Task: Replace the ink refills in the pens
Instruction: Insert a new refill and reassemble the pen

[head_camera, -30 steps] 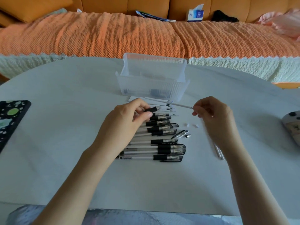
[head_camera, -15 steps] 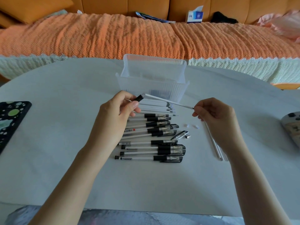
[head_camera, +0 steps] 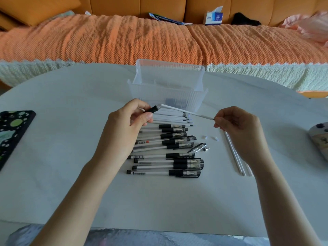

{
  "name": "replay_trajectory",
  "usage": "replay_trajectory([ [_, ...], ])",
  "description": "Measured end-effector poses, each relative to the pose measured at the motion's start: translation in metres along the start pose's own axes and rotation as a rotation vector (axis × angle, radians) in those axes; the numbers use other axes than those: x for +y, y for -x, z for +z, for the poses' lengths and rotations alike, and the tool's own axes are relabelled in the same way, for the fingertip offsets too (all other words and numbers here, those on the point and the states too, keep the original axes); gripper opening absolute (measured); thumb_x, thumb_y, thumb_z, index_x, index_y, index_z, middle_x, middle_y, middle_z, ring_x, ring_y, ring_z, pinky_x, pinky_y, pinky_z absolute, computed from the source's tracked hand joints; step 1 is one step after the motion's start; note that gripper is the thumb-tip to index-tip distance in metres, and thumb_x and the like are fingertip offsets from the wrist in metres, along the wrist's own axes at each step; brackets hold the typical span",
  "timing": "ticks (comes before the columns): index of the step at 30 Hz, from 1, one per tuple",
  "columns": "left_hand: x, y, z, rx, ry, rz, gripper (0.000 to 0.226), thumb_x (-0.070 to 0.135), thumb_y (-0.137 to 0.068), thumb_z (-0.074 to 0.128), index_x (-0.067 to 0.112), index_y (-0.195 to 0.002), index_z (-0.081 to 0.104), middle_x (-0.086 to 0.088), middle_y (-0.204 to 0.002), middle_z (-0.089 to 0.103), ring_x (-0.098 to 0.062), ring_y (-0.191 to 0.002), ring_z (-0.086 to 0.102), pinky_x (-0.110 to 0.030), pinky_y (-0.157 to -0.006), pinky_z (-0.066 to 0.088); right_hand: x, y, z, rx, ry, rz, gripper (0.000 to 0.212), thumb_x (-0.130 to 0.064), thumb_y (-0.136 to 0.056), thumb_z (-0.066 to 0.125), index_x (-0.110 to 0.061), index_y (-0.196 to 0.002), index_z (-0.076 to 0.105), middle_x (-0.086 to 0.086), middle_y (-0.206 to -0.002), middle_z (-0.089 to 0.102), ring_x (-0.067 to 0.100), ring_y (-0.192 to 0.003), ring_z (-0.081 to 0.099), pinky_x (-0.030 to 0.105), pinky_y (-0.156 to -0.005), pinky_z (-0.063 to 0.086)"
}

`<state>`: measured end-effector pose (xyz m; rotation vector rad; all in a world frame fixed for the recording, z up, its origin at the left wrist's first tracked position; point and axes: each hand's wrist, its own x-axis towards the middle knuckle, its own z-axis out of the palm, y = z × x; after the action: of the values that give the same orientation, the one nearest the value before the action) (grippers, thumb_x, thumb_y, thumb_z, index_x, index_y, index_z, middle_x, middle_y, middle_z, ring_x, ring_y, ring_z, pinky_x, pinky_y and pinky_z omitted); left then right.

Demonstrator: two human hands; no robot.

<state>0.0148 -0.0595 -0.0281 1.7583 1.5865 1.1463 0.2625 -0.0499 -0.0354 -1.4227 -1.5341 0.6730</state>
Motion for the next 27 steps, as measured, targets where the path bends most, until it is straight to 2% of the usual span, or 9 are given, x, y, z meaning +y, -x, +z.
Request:
replay_trajectory([
  [2, 0.000, 0.000, -0.002, 0.004, -0.045, 0.013, 0.005, 0.020, -0.088, 0.062, 0.024, -0.090, 0.062, 0.013, -0.077, 0.069, -0.006, -0.073, 0.062, -0.033, -0.076, 0.051, 0.000, 0.001, -0.001, -0.005, 0.049, -0.001, 0.022, -0.002, -0.084, 0.061, -0.021, -0.074, 0.060, -0.005, -0.066, 0.066, 0.003, -0.062, 0.056, 0.012, -0.065, 0.041],
  [5, 0.001, 0.000, -0.005, -0.006, -0.119, 0.032, 0.006, 0.020, -0.085, 0.065, 0.025, -0.090, 0.064, 0.013, -0.078, 0.068, -0.012, -0.076, 0.062, -0.038, -0.076, 0.051, -0.001, 0.002, -0.001, -0.011, 0.129, -0.017, 0.017, -0.001, -0.084, 0.060, -0.017, -0.076, 0.061, -0.003, -0.068, 0.066, 0.005, -0.065, 0.057, 0.009, -0.064, 0.038],
  [9, 0.000, 0.000, -0.009, -0.039, -0.267, 0.065, 0.008, 0.026, -0.081, 0.069, 0.027, -0.089, 0.067, 0.015, -0.078, 0.066, -0.011, -0.078, 0.062, -0.037, -0.076, 0.051, -0.005, 0.003, -0.002, -0.025, 0.186, -0.058, 0.013, -0.001, -0.083, 0.061, -0.012, -0.077, 0.062, -0.001, -0.068, 0.065, 0.011, -0.068, 0.056, 0.009, -0.063, 0.036],
  [13, 0.005, 0.004, -0.003, -0.143, -0.274, 0.081, 0.011, 0.028, -0.080, 0.070, 0.028, -0.090, 0.068, 0.016, -0.081, 0.066, -0.005, -0.081, 0.063, -0.032, -0.078, 0.051, -0.013, 0.007, 0.007, -0.101, 0.157, -0.057, 0.010, -0.003, -0.082, 0.064, -0.012, -0.078, 0.064, -0.004, -0.067, 0.066, 0.002, -0.065, 0.056, 0.007, -0.063, 0.037],
  [18, 0.010, 0.010, 0.012, -0.232, -0.217, 0.109, 0.013, 0.030, -0.081, 0.070, 0.030, -0.093, 0.066, 0.022, -0.081, 0.061, 0.005, -0.083, 0.059, -0.017, -0.077, 0.046, -0.021, 0.014, 0.022, -0.213, 0.057, -0.075, 0.013, -0.010, -0.081, 0.069, -0.023, -0.079, 0.069, -0.013, -0.077, 0.070, 0.001, -0.073, 0.063, 0.008, -0.071, 0.041],
  [22, 0.009, 0.012, 0.017, -0.261, -0.172, 0.142, 0.016, 0.025, -0.084, 0.067, 0.034, -0.097, 0.065, 0.028, -0.086, 0.059, 0.015, -0.084, 0.054, -0.004, -0.073, 0.041, -0.025, 0.017, 0.027, -0.232, -0.068, -0.036, 0.013, -0.006, -0.079, 0.069, -0.019, -0.080, 0.070, -0.010, -0.079, 0.071, 0.007, -0.076, 0.066, 0.010, -0.073, 0.045],
  [24, 0.008, 0.013, 0.018, -0.258, -0.146, 0.157, 0.019, 0.021, -0.084, 0.067, 0.034, -0.097, 0.064, 0.028, -0.089, 0.061, 0.015, -0.086, 0.053, -0.006, -0.074, 0.042, -0.025, 0.016, 0.027, -0.229, -0.125, -0.006, 0.013, -0.005, -0.078, 0.070, -0.018, -0.080, 0.070, -0.006, -0.078, 0.072, 0.010, -0.077, 0.067, 0.015, -0.074, 0.048],
  [27, 0.010, 0.014, 0.020, -0.257, -0.114, 0.164, 0.019, 0.025, -0.084, 0.065, 0.038, -0.097, 0.062, 0.017, -0.092, 0.066, 0.003, -0.088, 0.058, -0.022, -0.078, 0.049, -0.027, 0.016, 0.025, -0.232, -0.201, 0.031, 0.015, -0.005, -0.077, 0.072, -0.018, -0.082, 0.070, -0.001, -0.078, 0.073, 0.017, -0.078, 0.069, 0.027, -0.079, 0.052],
])
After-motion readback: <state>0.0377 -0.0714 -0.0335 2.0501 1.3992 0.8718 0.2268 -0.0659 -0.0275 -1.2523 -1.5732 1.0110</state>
